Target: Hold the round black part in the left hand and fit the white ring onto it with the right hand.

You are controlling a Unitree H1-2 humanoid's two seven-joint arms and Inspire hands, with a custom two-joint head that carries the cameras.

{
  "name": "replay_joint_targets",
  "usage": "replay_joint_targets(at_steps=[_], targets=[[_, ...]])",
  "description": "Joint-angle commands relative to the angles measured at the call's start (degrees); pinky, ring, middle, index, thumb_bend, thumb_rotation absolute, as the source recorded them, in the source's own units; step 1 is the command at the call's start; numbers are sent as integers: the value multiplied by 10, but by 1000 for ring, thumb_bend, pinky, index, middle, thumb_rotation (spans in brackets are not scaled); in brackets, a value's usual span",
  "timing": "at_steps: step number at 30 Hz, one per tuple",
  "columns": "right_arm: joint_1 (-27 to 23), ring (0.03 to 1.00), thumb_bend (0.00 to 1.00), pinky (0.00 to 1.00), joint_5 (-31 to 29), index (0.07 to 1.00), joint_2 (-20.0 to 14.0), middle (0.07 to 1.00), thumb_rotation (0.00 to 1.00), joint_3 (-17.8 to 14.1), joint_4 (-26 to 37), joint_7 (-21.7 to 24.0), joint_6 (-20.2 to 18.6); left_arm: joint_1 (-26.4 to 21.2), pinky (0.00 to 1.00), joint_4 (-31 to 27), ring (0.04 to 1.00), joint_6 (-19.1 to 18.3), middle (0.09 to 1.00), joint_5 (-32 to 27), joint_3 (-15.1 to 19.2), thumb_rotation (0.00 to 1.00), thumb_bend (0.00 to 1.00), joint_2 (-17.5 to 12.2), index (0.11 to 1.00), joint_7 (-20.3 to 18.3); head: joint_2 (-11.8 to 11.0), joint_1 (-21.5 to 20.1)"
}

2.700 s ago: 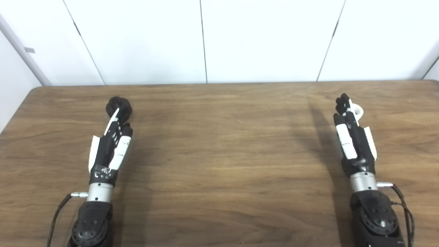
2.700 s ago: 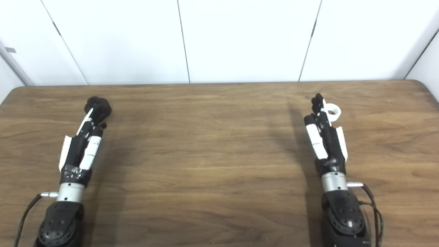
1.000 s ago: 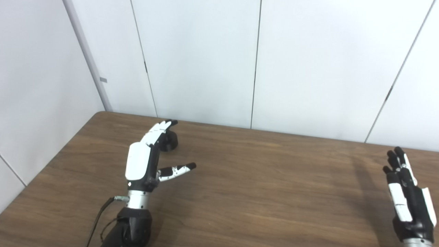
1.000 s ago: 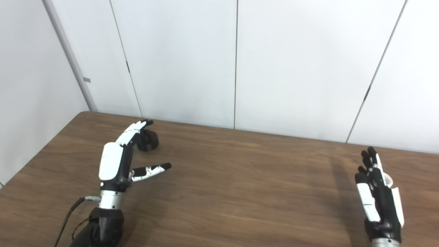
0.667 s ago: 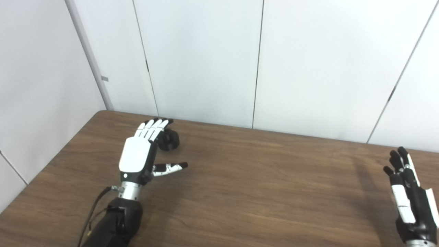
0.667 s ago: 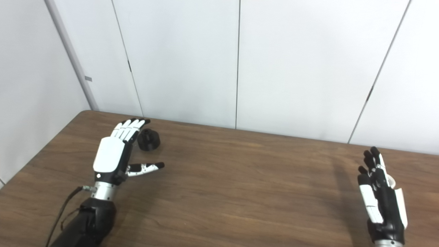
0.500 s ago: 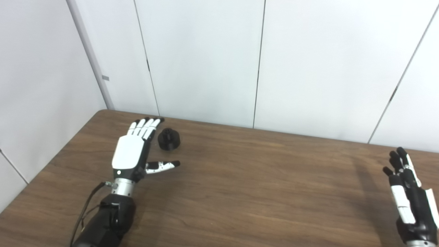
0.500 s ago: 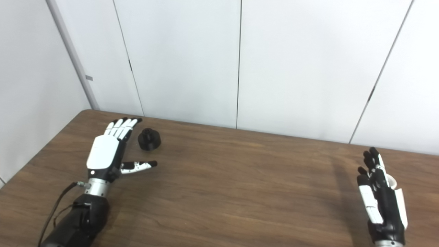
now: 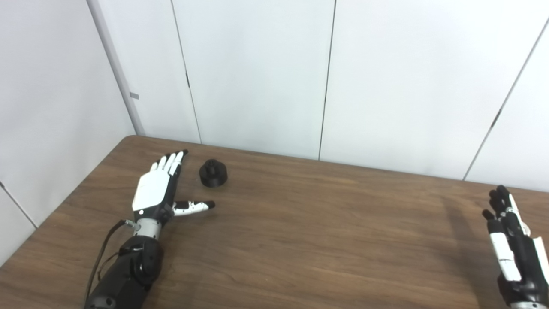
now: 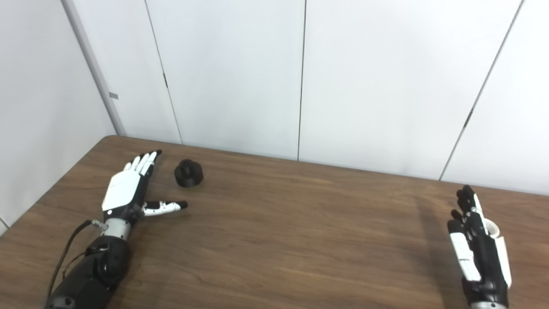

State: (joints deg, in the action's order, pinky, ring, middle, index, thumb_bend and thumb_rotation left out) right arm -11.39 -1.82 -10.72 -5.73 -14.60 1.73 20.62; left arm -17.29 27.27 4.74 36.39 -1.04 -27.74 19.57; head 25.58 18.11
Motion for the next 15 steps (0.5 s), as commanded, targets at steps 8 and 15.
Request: replay_joint_targets(at_steps=[8, 15], targets=[[58, 989, 453, 945, 4, 973, 7, 970, 823, 5, -34, 2, -4, -58, 1000, -33, 1000, -55, 1000, -84, 16, 517, 1000, -63, 965, -149, 8, 4], [59, 993, 464, 964, -5, 977, 7, 969, 826, 3, -29, 9, -11, -73, 983, -24, 1000, -55, 993, -142, 21, 520, 1000, -88, 939, -220, 13, 8]])
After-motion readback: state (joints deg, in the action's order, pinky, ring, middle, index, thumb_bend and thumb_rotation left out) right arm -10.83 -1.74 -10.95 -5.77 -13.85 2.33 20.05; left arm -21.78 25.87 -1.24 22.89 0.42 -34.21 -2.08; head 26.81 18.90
